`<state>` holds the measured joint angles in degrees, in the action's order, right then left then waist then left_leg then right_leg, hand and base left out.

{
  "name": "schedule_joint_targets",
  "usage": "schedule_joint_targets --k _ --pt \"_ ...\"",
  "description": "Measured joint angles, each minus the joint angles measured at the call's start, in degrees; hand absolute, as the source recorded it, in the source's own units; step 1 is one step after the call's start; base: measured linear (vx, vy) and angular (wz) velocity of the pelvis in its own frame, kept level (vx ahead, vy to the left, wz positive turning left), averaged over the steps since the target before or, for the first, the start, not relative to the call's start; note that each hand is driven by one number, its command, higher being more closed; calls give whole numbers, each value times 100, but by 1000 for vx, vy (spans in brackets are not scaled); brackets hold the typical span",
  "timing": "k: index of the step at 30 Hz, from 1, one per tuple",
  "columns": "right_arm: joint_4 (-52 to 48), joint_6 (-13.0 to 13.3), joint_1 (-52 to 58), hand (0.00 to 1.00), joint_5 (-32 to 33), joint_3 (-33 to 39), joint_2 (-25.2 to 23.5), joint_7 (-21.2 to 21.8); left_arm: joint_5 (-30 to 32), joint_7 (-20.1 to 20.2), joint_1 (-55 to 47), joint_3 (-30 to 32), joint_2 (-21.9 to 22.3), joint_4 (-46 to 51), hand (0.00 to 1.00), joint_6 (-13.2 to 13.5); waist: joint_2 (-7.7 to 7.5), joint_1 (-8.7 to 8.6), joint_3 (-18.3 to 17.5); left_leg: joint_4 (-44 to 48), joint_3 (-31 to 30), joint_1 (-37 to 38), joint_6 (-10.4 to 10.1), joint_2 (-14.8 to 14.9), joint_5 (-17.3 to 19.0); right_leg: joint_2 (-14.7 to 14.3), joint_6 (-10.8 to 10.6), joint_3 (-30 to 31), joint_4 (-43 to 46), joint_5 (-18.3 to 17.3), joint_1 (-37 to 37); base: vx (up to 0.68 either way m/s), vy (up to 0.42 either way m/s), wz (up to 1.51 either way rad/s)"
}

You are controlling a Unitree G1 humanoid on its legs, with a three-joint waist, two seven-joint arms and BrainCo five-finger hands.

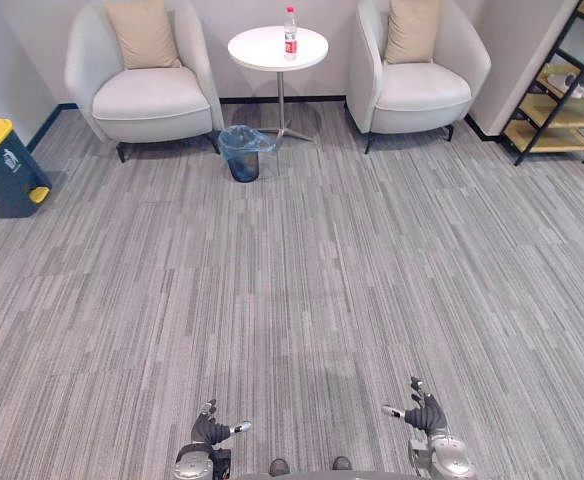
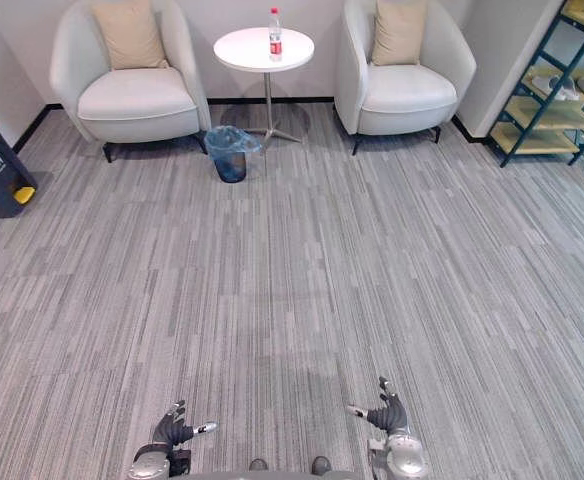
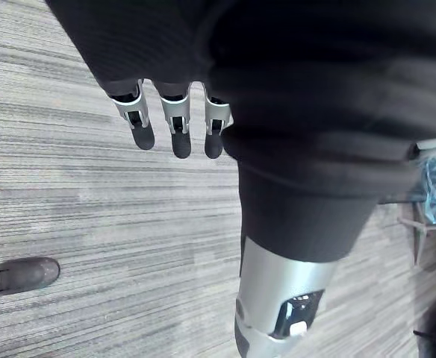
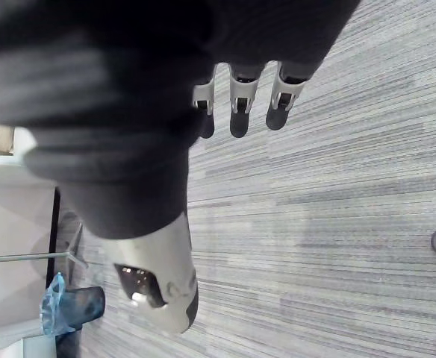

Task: Gather rubbish on tea table into small bin, then transfer packed bag to large trash can.

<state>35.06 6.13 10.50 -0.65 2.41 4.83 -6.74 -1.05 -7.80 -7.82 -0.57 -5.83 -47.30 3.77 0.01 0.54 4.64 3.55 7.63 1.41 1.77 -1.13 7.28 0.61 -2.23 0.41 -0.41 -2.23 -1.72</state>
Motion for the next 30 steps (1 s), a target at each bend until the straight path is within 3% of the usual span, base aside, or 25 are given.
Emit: schedule_joint_targets --k 5,8,9,12,14,16,18,19,20,21,22,24,25,28,30 --pt "413 -5 -320 0 -119 -36 -3 -140 -63 -60 54 -3 33 75 0 57 114 40 5 635 127 -396 95 22 386 22 -95 134 659 -323 460 22 44 -14" --pt "438 -19 -349 0 -170 -40 2 -207 -83 -114 34 -10 59 193 0 58 143 56 72 969 162 -461 170 9 698 77 -381 123 2120 -805 1029 7 62 -4" --pt "439 -27 -335 0 -171 -88 -6 -205 -122 -126 39 -63 28 197 0 58 113 40 137 929 84 -266 204 -74 826 173 -400 -10 3420 -844 1548 43 76 8" --pt "446 -45 -217 0 -171 -129 -1 -197 -175 -131 42 -161 -48 200 0 50 60 24 247 924 -40 61 324 -189 975 404 -347 -329 4601 -1033 2030 185 28 22" --pt "473 -52 -227 0 -170 -128 4 -198 -184 -158 150 -162 -61 199 0 47 36 -37 302 874 -259 263 377 -166 996 456 -249 -712 4386 -1246 2255 253 -11 40" --pt "476 -52 -287 0 -169 -129 20 -198 -185 -235 330 -154 -56 200 0 51 85 -131 357 732 -438 430 337 -37 980 383 -191 -936 3679 -1222 2446 346 -61 60" --pt "477 -47 -374 0 -168 -150 30 -197 -185 -239 464 -155 -68 227 0 60 141 -167 401 537 -572 664 102 94 988 150 -27 -989 2622 -728 2506 507 -116 55" --pt "478 -40 -380 0 -168 -195 37 -199 -185 -241 511 -154 -109 236 0 74 68 -202 396 501 -652 808 -57 92 1082 147 197 -961 2172 -155 2497 611 -187 59" --pt "537 -43 -408 0 -166 -241 88 -197 -189 -243 533 -109 -81 199 0 86 42 -259 397 559 -772 971 -261 162 1212 177 465 -1016 2362 206 2479 615 -203 48" --pt "591 -44 -488 0 -162 -244 108 -198 -194 -245 535 -112 -62 208 0 104 147 -262 402 682 -781 957 -272 273 1207 114 529 -1107 2428 164 2482 498 -192 34" --pt "609 -30 -606 0 -156 -242 116 -201 -233 -239 554 -112 -33 209 0 115 220 -293 389 1197 -790 700 -374 348 1150 54 610 -1154 2331 -45 2380 487 -212 10" --pt "639 -25 -737 0 -122 -298 144 -197 -242 -227 619 -105 75 197 0 113 400 -278 468 2821 -744 31 -683 555 881 -160 684 -1224 1878 -92 1938 489 -213 10" --pt "664 -26 -730 0 -88 -372 126 -193 -243 -218 589 -110 149 201 0 115 458 -254 516 4355 -684 -500 -708 817 609 -330 745 -1251 1392 -102 1275 473 -165 6" --pt "686 -2 -775 0 25 -525 123 -196 -241 -201 514 -110 165 215 0 115 390 -142 580 5867 -209 -1106 -447 1303 763 -475 817 -1117 746 -145 223 410 -131 -13" --pt "696 2 -878 0 64 -515 129 -203 -242 -155 557 -111 185 257 0 115 366 -55 607 5876 -138 -1653 -376 1302 828 -448 815 -975 442 -147 -126 352 -48 -31"
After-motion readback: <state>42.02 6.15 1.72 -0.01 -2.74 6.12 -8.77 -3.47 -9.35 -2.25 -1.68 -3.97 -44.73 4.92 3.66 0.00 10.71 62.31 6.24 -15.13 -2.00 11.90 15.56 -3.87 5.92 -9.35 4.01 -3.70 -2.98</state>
